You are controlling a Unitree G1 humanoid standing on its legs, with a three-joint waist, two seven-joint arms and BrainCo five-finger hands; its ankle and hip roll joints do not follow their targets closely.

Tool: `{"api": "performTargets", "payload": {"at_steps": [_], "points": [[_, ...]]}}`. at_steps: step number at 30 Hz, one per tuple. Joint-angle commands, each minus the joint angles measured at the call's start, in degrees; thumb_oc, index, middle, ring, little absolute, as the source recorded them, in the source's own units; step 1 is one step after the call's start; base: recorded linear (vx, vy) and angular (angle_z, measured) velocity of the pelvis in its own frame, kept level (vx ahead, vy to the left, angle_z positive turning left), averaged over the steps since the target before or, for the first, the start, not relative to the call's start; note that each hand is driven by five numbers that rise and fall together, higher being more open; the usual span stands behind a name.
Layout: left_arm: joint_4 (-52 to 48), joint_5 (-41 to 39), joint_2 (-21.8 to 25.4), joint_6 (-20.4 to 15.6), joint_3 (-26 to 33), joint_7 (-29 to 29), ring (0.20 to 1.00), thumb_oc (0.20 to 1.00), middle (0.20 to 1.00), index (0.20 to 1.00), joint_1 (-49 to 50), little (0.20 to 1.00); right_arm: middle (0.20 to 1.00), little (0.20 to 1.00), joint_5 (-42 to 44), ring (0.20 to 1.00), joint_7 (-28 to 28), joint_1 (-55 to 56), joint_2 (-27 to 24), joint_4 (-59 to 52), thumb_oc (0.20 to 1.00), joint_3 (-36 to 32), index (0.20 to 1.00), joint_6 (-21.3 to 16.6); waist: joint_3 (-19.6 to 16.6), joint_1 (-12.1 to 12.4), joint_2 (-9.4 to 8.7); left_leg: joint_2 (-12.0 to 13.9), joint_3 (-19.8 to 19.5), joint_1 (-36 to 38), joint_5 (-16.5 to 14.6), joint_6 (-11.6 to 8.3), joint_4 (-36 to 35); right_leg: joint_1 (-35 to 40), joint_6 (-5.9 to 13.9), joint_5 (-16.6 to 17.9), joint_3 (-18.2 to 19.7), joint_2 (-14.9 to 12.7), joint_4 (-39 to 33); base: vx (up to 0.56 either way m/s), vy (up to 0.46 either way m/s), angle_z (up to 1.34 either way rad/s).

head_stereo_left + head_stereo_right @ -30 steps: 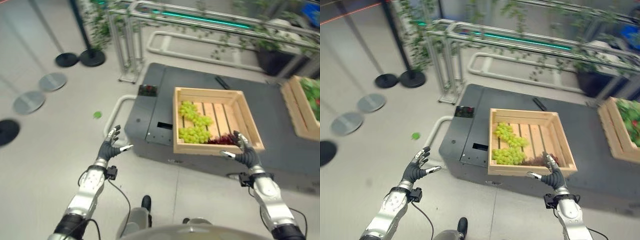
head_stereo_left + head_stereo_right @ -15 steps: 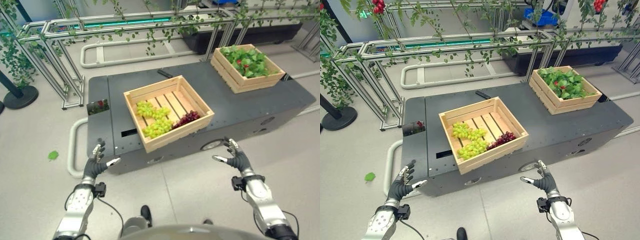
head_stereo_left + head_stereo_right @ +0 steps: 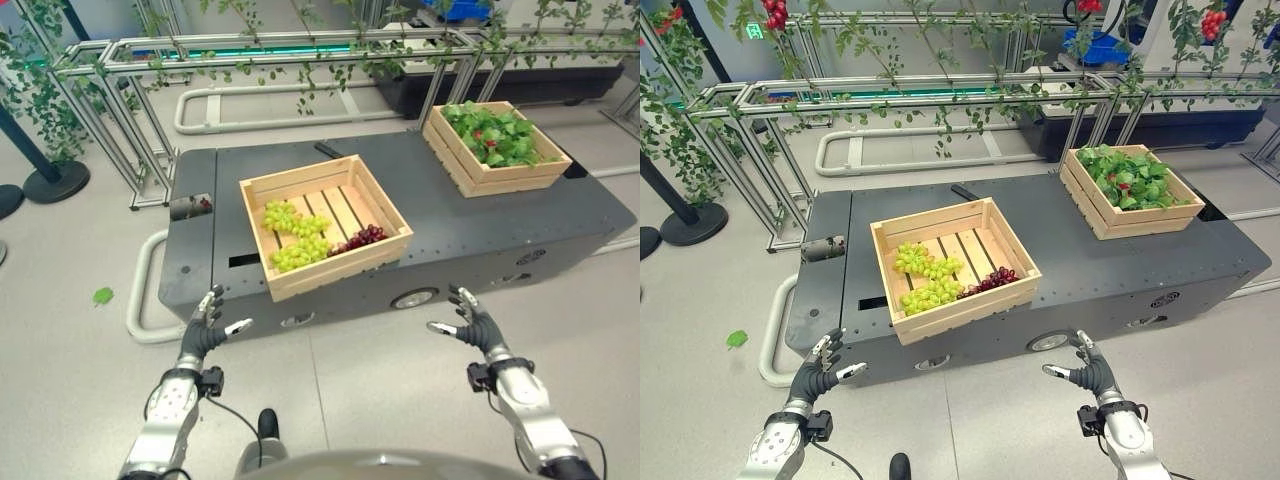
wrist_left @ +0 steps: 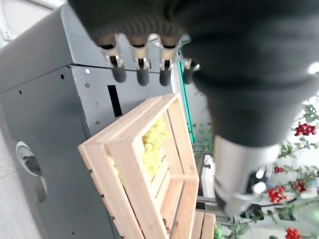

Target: Pick up the fruits from the basket on one side to the basket on the other side

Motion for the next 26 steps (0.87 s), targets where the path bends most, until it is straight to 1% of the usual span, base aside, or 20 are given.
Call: {"api": "performTargets", "payload": {"at_steps": [1, 2, 9, 16, 26], "points": [[2.04, -2.20, 0.32, -1.75, 0.12, 0.06, 1.000, 1.000, 1.000, 1.000, -4.30, 1.000, 1.000, 1.000, 2.20, 1.000, -0.50, -2.62, -1.84, -1.68, 1.000, -1.68, 1.000, -2.54, 1.01, 0.43, 0.90, 2.48, 0.54, 4.58, -9.53, -1.33, 5.91, -3.36, 0.72, -1.20, -0.58, 0.02, 0.21, 0.01, -0.033, 0.03], [2.98, -2.89, -0.33, -1.55, 0.02, 0.02, 1.000, 1.000, 1.000, 1.000, -4.22, 1.000, 1.000, 1.000, 1.98, 1.000, -0.60, -2.56, -1.71, -1.23, 1.000, -1.35, 1.000, -2.44, 1.00, 0.51, 1.04, 2.53, 0.43, 4.66, -9.43, -1.44, 5.84, -3.13, 0.62, -1.40, -0.54, 0.12, 0.21, 0.00, 0.000, 0.00], [3.83, -3.38, -0.85, -1.41, -0.06, -0.07, 1.000, 1.000, 1.000, 1.000, -3.79, 1.000, 1.000, 1.000, 1.65, 1.000, -0.77, -2.53, -1.42, -0.19, 1.000, -1.05, 1.000, -2.35, 0.85, 0.62, 1.34, 2.55, 0.00, 5.11, -9.38, -1.41, 5.43, -2.31, 0.37, -1.67, -0.71, 0.17, 0.21, 0.01, -0.008, 0.04], [4.25, -3.21, -0.48, -1.46, -0.38, 0.58, 1.000, 1.000, 1.000, 1.000, -4.46, 1.000, 1.000, 1.000, 1.79, 1.000, -1.04, -2.86, -0.73, 0.22, 1.000, -0.54, 1.000, -2.42, 0.49, 0.42, 1.04, 2.23, -0.67, 5.38, -9.77, -1.36, 5.36, -1.61, 0.21, -1.77, -1.02, 0.10, 0.21, 0.02, 0.006, 0.06], [4.47, -3.32, -0.48, -1.26, -0.65, 0.77, 1.000, 1.000, 1.000, 1.000, -4.42, 1.000, 1.000, 1.000, 1.59, 1.000, -1.19, -2.77, -0.62, 0.67, 1.000, -0.11, 1.000, -2.24, 0.20, 0.47, 0.89, 2.01, -0.50, 6.25, -9.87, -1.21, 4.83, -1.18, 0.13, -1.93, -0.93, 0.21, 0.39, 0.00, 0.001, 0.00]]}}
